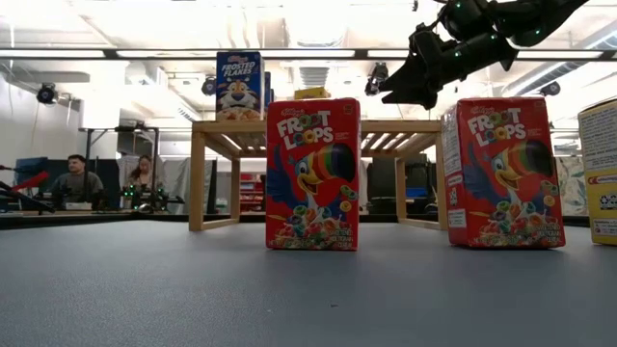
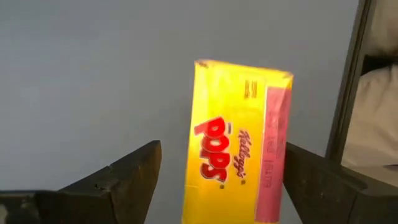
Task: Stack cereal on shelf
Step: Put the bottom yellow cereal box on the shelf aligned with the other yellow cereal box
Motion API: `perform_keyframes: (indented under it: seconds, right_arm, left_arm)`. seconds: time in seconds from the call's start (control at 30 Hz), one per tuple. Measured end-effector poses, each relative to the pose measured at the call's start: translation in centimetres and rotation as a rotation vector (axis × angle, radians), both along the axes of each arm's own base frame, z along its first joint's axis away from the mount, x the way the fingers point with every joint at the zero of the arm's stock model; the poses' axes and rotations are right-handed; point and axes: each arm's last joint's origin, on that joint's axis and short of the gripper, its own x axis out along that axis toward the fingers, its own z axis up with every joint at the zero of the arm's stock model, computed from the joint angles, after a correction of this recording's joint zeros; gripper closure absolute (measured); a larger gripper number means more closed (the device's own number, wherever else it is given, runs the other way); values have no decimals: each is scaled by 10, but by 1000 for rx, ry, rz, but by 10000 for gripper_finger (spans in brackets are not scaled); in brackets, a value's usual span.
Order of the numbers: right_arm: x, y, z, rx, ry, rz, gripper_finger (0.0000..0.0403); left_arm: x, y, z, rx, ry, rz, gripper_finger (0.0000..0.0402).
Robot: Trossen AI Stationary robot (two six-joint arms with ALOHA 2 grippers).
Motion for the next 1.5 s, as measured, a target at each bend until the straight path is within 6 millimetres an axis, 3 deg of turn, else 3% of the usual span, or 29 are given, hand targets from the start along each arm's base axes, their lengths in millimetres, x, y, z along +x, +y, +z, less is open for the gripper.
perform_keyframes:
  seconds: [0.53, 1.5]
  right_arm:
    - [0, 0, 0, 6, -2, -2, 168]
    - [1, 0, 3, 5, -28, 1, 168]
  left_arm:
    - [-10, 9, -22, -11, -42, -17, 157]
    - [-8, 16, -13, 43, -150, -60, 171]
